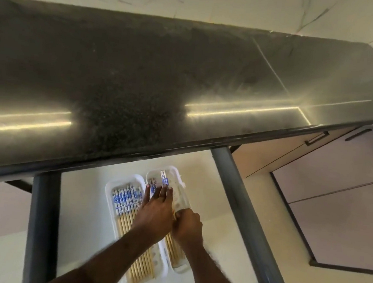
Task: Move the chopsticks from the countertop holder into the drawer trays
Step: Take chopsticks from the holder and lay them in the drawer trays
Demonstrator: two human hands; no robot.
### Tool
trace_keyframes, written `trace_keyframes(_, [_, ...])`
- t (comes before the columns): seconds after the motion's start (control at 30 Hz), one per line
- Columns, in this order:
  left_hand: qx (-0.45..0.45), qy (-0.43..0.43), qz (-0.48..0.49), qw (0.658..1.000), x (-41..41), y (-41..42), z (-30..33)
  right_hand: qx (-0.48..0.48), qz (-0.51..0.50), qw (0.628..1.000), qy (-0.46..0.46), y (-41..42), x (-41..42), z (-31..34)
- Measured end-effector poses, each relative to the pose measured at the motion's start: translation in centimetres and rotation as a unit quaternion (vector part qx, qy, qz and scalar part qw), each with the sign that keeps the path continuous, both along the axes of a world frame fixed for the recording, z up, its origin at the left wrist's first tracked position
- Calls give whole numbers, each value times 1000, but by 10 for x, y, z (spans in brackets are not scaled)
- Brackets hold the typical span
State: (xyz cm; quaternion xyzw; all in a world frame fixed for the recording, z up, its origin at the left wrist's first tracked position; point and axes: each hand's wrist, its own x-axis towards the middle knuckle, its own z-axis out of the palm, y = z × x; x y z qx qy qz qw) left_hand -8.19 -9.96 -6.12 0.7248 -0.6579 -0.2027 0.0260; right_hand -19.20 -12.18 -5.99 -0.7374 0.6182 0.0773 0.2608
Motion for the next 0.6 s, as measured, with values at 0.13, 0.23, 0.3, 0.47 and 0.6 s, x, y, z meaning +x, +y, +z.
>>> trace_keyframes(0.13, [29, -75, -53, 995, -1, -3, -3, 23, -5, 1000, 8, -1, 5, -7])
trace_keyframes(0.23, [39, -101, -81, 991, 0, -6, -4, 17, 11, 1000, 6, -1, 6, -10])
trace_keyframes(0.3, [51, -103, -91, 989, 0, -9, -2, 14, 7, 1000, -5, -1, 6, -10])
trace_keyframes(0.47, [58, -115, -113, 985, 0, -15, 1, 7, -14, 1000, -6, 6, 2, -10])
trace_keyframes(0.6, [73, -133, -136, 979, 0, -18, 2, -64, 13, 998, 0, 14, -1, -12])
